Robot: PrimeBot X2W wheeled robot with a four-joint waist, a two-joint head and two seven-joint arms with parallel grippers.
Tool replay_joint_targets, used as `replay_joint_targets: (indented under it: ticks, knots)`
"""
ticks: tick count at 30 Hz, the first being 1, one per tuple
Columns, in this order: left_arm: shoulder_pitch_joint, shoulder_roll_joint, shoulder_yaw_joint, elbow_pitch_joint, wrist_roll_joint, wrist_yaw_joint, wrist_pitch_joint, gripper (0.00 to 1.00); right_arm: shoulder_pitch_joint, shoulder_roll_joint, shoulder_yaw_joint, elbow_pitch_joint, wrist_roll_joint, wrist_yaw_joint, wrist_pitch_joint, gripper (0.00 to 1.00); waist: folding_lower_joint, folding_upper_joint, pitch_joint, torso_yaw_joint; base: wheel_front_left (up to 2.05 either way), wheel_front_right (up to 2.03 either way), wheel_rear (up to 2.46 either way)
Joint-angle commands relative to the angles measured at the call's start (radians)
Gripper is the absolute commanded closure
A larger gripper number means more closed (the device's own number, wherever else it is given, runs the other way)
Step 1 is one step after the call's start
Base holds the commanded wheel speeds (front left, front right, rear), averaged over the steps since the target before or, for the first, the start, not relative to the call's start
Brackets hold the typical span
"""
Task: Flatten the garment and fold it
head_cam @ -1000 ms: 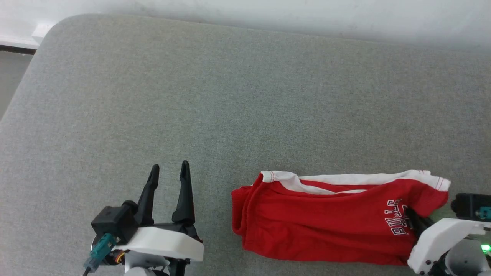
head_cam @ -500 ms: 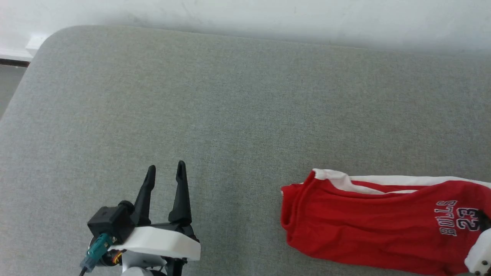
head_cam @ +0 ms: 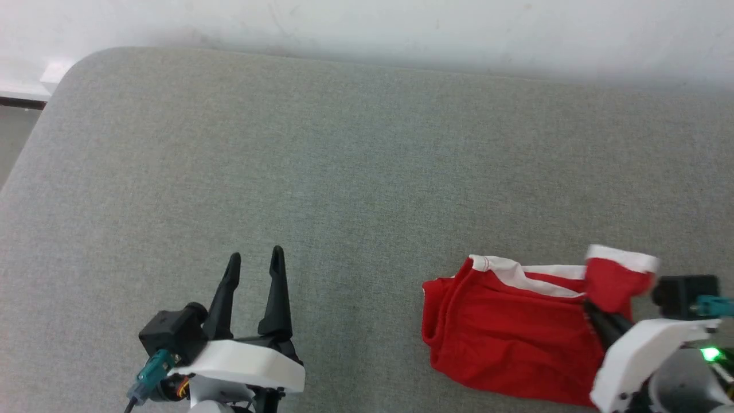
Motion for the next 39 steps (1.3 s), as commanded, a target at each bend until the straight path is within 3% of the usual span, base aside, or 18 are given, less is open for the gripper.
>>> replay_joint_targets:
  ticks: [1,10,23,24,26,27,33,39]
  knots:
    - [0.008,-0.004,0.001,0.006,-0.005,-0.007,-0.004,0.00,0.010,0.004,0.046,-0.031,0.010,-0.001,0.009,1.00,0.0000,0.0000,-0.002,-0.001,0.00,0.00,0.00]
    - [0.002,-0.014,0.000,0.022,-0.010,-0.017,-0.005,0.00,-0.016,0.005,0.249,-0.048,0.076,-0.001,0.016,1.00,0.0000,0.0000,0.004,0.004,0.00,0.00,0.00]
    - [-0.019,-0.032,-0.015,0.051,-0.012,-0.036,-0.005,0.00,-0.157,0.005,0.350,0.182,0.026,-0.001,-0.075,1.00,0.0000,0.0000,0.022,0.039,0.00,0.00,0.00]
    - [-0.021,-0.034,-0.017,0.054,-0.012,-0.038,-0.005,0.00,-0.166,0.005,0.358,0.206,0.025,-0.001,-0.076,0.86,0.0000,0.0000,0.022,0.042,0.00,0.00,0.00]
    - [-0.023,-0.038,-0.020,0.059,-0.013,-0.041,-0.005,0.00,-0.183,0.005,0.372,0.246,0.012,-0.001,-0.087,0.48,0.0000,0.0000,0.021,0.047,0.00,0.00,0.00]
    - [-0.024,-0.040,-0.022,0.062,-0.013,-0.042,-0.005,0.00,-0.190,0.005,0.382,0.264,-0.005,-0.001,-0.087,0.00,0.0000,0.0000,0.021,0.049,0.00,0.00,0.00]
    - [-0.017,-0.044,-0.019,0.073,-0.017,-0.045,-0.006,0.00,-0.195,0.005,0.407,0.272,0.013,-0.001,-0.083,0.00,0.0000,0.0000,0.011,0.047,0.00,0.00,0.00]
    - [-0.002,-0.045,-0.017,0.074,-0.019,-0.046,-0.006,0.00,-0.127,0.005,0.330,0.133,0.054,-0.001,-0.057,0.00,0.0000,0.0000,-0.003,0.031,0.00,0.00,0.00]
